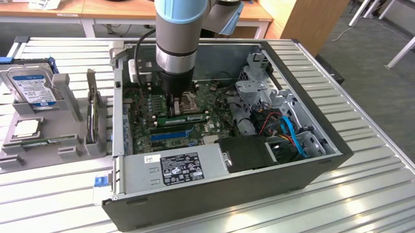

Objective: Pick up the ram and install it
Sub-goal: 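Press down the ram until it locks into place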

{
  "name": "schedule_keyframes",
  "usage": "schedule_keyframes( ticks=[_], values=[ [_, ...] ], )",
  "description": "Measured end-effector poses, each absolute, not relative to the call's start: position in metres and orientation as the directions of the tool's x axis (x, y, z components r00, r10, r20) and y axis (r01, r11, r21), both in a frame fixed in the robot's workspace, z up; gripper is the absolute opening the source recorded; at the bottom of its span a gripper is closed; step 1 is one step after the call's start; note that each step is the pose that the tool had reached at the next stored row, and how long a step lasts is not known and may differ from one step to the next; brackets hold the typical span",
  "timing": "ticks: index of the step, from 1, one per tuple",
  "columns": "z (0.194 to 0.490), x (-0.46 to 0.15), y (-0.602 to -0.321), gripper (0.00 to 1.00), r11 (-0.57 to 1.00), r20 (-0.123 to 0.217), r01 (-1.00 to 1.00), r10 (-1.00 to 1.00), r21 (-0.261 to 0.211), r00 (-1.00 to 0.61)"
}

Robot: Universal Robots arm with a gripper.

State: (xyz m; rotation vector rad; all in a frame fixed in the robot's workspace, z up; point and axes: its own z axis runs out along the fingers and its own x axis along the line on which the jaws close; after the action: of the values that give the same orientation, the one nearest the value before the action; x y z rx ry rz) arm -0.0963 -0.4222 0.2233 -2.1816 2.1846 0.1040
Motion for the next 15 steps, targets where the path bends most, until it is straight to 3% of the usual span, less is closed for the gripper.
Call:
schedule_keyframes(
  ticks=[15],
  values=[
    [0.239, -0.096, -0.422, 0.1, 0.001, -0.084, -1.0, -0.996, 0.01, -0.002]
  ],
)
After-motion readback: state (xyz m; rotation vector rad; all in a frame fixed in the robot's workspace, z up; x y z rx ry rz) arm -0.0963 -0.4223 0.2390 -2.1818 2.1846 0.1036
